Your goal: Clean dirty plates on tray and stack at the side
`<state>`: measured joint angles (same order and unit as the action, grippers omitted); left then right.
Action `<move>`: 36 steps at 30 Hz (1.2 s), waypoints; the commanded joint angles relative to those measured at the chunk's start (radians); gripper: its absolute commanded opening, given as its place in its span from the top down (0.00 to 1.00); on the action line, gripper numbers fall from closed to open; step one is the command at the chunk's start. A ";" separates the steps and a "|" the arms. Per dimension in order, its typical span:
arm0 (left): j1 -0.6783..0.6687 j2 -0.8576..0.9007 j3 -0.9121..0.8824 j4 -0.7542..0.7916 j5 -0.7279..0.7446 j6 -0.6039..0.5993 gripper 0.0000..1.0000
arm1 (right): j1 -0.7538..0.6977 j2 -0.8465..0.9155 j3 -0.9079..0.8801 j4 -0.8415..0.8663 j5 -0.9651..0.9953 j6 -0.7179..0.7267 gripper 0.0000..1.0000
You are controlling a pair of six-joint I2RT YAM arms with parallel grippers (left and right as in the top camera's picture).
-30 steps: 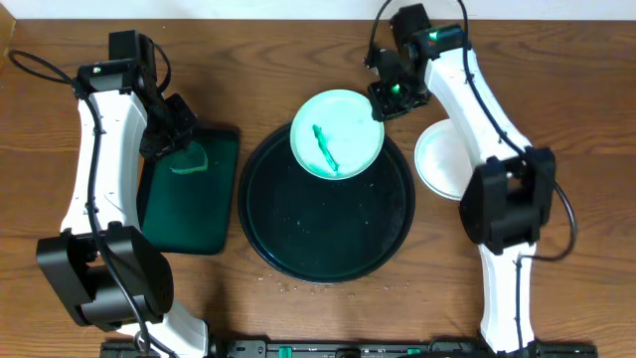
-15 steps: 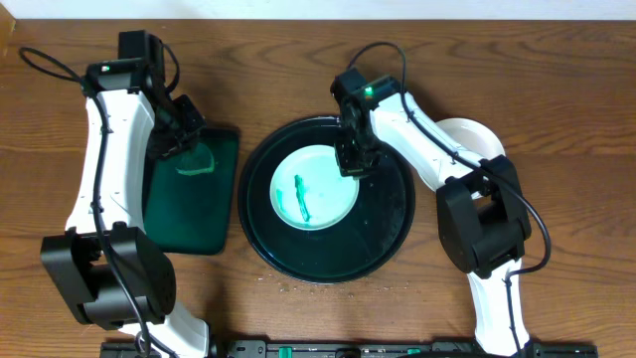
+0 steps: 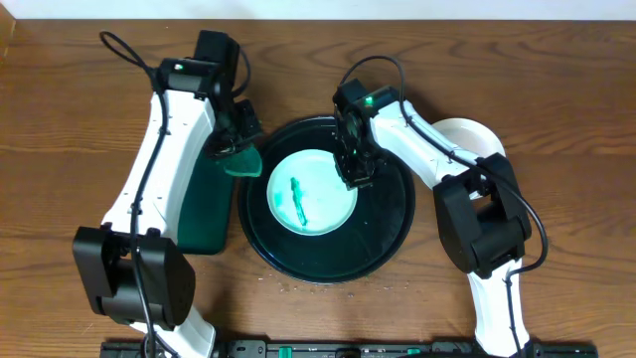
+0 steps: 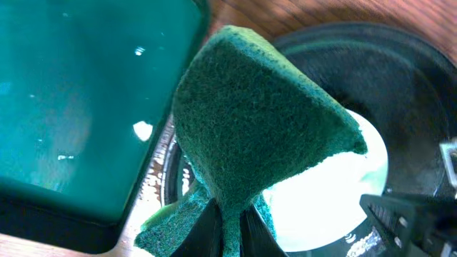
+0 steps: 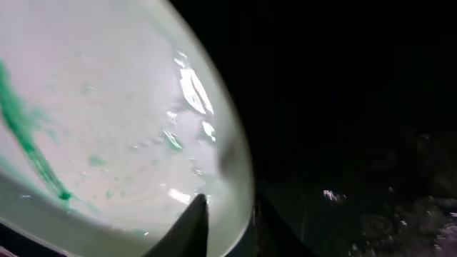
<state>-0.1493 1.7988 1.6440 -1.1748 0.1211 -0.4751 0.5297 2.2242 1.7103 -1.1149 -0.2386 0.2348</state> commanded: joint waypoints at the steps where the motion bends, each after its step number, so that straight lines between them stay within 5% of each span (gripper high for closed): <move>1: -0.008 -0.005 -0.021 -0.006 -0.010 -0.021 0.93 | -0.004 0.003 -0.060 0.027 -0.013 0.035 0.86; 4: -0.008 -0.005 -0.060 0.002 -0.009 -0.034 0.93 | -0.015 0.003 -0.077 0.047 -0.013 0.050 0.98; 15: -0.172 -0.005 -0.301 0.182 0.008 -0.163 0.93 | -0.026 0.003 -0.077 0.049 -0.023 0.064 0.99; 26: -0.312 -0.005 -0.490 0.352 -0.164 -0.606 0.93 | -0.025 0.003 -0.077 0.050 -0.025 0.064 0.99; 36: -0.352 0.003 -0.542 0.536 -0.051 -0.593 0.93 | -0.024 0.003 -0.077 0.050 -0.025 0.064 0.99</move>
<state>-0.4877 1.7988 1.1309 -0.6971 0.0273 -1.0508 0.5125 2.2192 1.6497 -1.0618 -0.3008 0.2890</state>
